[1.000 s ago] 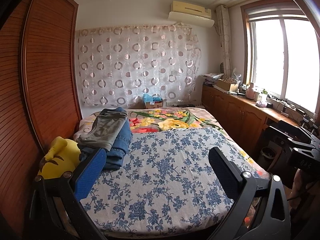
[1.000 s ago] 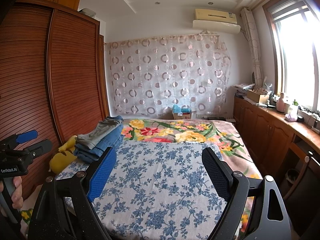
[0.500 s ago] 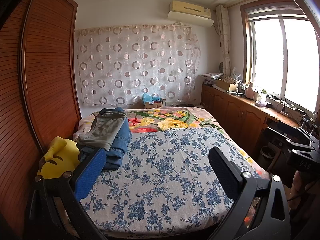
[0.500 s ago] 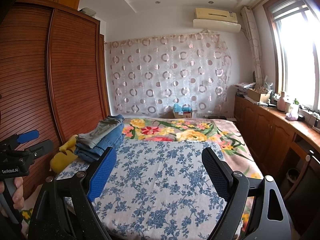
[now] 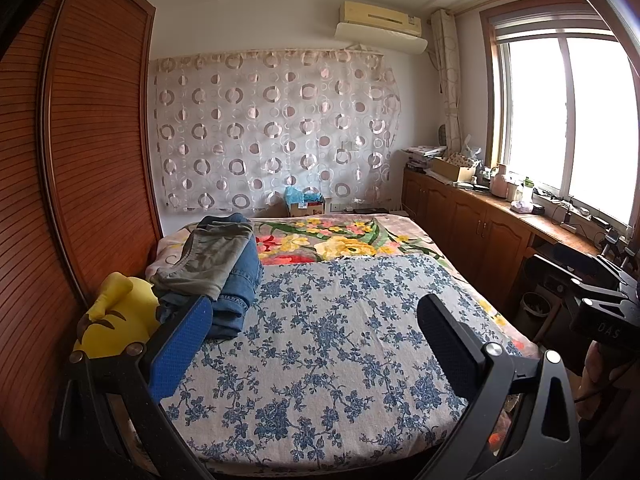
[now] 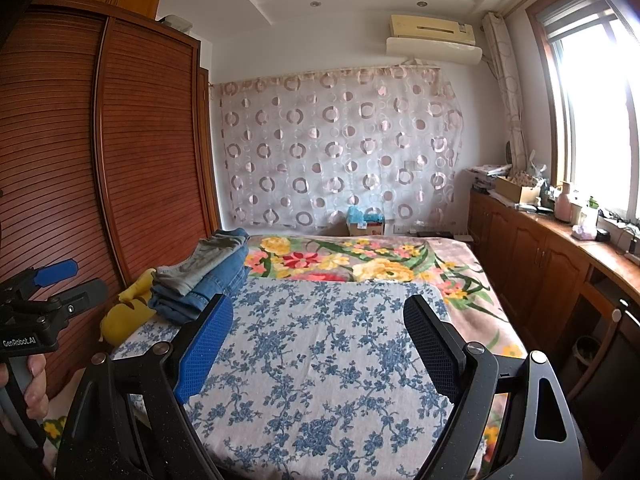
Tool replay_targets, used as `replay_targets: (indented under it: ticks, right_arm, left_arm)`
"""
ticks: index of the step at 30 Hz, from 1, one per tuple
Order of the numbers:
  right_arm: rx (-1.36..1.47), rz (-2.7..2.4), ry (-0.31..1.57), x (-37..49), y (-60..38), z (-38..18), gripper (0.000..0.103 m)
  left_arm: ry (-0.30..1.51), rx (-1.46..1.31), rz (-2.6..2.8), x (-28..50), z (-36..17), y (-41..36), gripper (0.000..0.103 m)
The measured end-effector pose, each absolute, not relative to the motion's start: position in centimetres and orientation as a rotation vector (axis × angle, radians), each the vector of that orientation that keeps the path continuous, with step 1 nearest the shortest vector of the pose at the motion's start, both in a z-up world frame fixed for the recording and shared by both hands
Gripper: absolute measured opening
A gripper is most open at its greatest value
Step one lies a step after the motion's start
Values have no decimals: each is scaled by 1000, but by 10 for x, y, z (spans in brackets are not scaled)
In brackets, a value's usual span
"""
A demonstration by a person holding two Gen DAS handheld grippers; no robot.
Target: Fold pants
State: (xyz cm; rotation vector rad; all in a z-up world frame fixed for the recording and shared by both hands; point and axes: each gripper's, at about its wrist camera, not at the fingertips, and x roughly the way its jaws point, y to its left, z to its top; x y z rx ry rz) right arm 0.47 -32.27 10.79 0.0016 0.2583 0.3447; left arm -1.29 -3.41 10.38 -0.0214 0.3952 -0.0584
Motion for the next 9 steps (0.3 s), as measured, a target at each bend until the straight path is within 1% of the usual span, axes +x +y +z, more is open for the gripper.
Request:
replay_targets:
  ticks: [9]
  right_arm:
    - [1, 348, 254, 5, -322, 107, 88]
  left_arm:
    - [395, -21, -58, -13, 104, -34, 102]
